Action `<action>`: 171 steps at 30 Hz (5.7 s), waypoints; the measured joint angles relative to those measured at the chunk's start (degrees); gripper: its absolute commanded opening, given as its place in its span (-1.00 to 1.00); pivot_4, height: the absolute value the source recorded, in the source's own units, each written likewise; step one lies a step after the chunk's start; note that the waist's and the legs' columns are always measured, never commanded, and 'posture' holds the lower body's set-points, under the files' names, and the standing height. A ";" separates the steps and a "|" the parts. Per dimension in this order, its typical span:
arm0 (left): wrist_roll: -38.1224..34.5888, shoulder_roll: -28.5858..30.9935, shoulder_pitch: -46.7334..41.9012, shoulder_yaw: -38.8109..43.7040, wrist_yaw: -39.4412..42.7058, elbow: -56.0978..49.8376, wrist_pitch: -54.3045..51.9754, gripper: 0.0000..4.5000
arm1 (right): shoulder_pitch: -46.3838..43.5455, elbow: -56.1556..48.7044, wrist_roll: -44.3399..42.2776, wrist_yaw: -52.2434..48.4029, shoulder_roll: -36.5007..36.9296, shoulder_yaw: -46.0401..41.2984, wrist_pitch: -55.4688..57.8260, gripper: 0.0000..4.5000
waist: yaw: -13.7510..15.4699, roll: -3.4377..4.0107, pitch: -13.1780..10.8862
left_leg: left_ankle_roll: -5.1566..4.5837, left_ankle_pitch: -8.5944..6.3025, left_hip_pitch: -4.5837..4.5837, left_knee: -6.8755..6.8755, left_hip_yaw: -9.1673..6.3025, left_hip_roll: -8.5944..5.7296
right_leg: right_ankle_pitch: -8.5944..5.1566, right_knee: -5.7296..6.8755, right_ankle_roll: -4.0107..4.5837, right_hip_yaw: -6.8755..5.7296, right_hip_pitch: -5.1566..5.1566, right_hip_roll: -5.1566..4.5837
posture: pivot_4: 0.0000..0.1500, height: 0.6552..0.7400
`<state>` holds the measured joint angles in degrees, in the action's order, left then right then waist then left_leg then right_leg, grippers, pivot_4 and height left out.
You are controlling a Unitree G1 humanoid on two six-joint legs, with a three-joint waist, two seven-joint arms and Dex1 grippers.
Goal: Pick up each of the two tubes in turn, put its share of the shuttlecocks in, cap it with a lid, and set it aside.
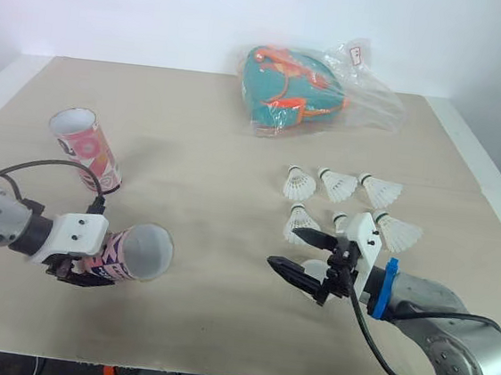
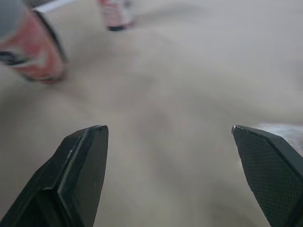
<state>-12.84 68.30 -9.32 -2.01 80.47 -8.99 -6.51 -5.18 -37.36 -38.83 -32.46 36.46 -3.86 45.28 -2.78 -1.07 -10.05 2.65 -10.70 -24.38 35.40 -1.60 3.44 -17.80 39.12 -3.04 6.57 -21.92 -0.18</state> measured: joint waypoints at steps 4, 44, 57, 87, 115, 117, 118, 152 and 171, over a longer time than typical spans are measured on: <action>1.76 -0.74 -3.71 -2.90 2.40 1.48 0.38 0.33 | -0.08 0.79 2.78 3.68 -1.32 0.94 0.06 1.00 | 0.00 0.28 0.19 | -0.01 0.01 0.03 0.00 -0.02 0.00 | -0.01 0.01 -0.02 0.02 0.04 0.04 | 1.00 1.00; 2.07 -6.83 -3.22 -1.42 2.43 -3.40 -9.07 0.32 | -7.22 14.92 18.41 12.78 -8.67 4.71 1.21 -0.99 | 0.62 0.57 0.35 | -0.06 0.01 0.03 0.18 -0.18 -0.46 | -0.13 0.03 -0.47 0.15 0.37 -0.25 | 1.00 1.00; 1.10 -7.13 -2.75 -1.53 2.07 -4.19 -10.13 0.32 | -10.71 8.19 1.87 -2.83 -7.04 1.49 3.93 -0.99 | 0.51 0.58 0.34 | -0.11 -0.01 0.05 0.21 -0.19 -0.44 | -0.13 0.03 -0.46 0.14 0.39 -0.25 | 1.00 1.00; 0.66 -7.91 -4.15 -1.77 2.59 -3.97 -12.68 0.32 | -44.41 21.67 10.03 -42.18 -1.61 24.28 -13.87 -0.99 | 0.79 0.62 0.31 | -0.13 0.00 0.04 0.28 -0.32 -0.46 | -0.04 0.03 -0.28 -0.02 0.45 -0.28 | 1.00 1.00; -0.63 -8.89 -7.56 -5.18 5.35 -2.20 -14.41 0.32 | -45.53 21.96 10.85 -45.04 -3.67 26.53 -6.58 0.63 | 0.87 0.62 0.31 | -0.18 -0.03 0.04 0.25 -0.36 -0.45 | -0.08 0.04 -0.22 -0.06 0.43 -0.24 | 1.00 1.00; -0.61 -9.94 -9.58 -6.39 5.99 0.34 -13.56 0.32 | -46.34 22.07 10.49 -46.40 -3.79 26.50 -6.98 0.97 | 1.05 0.64 0.30 | -0.21 -0.01 0.05 0.31 -0.40 -0.45 | -0.08 0.06 -0.27 -0.11 0.47 -0.24 | 1.00 1.00; -0.59 -10.22 -9.93 -6.55 6.05 0.85 -13.47 0.32 | -46.47 22.09 10.43 -46.57 -3.79 26.49 -7.08 0.97 | 1.10 0.64 0.31 | -0.22 0.00 0.06 0.32 -0.41 -0.46 | -0.08 0.06 -0.29 -0.13 0.49 -0.24 | 1.00 1.00; 0.57 -9.41 -14.08 -9.60 7.63 2.90 -12.60 0.32 | -29.08 10.09 9.94 7.66 -12.40 1.97 25.68 0.97 | 0.80 0.63 0.31 | -0.45 0.26 -0.22 0.12 -0.48 -0.40 | 0.17 0.09 -0.13 -0.14 0.05 -0.11 | 1.00 1.00; 0.67 -9.99 -14.99 -10.32 7.15 2.82 -14.07 0.32 | -30.54 24.07 20.94 15.23 -14.91 9.76 17.45 0.97 | 0.92 0.63 0.31 | -0.55 0.33 -0.29 0.16 -0.48 -0.45 | 0.24 0.09 -0.24 -0.14 0.04 -0.15 | 1.00 1.00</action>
<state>-12.17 58.31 -24.30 -12.33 87.62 -6.16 -20.58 -35.72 -13.29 -17.89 -17.22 21.55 5.91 62.73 -1.86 -0.44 -9.73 2.09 -10.37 -24.67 35.55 -2.08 2.99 -17.56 39.20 -3.29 6.42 -21.88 -0.33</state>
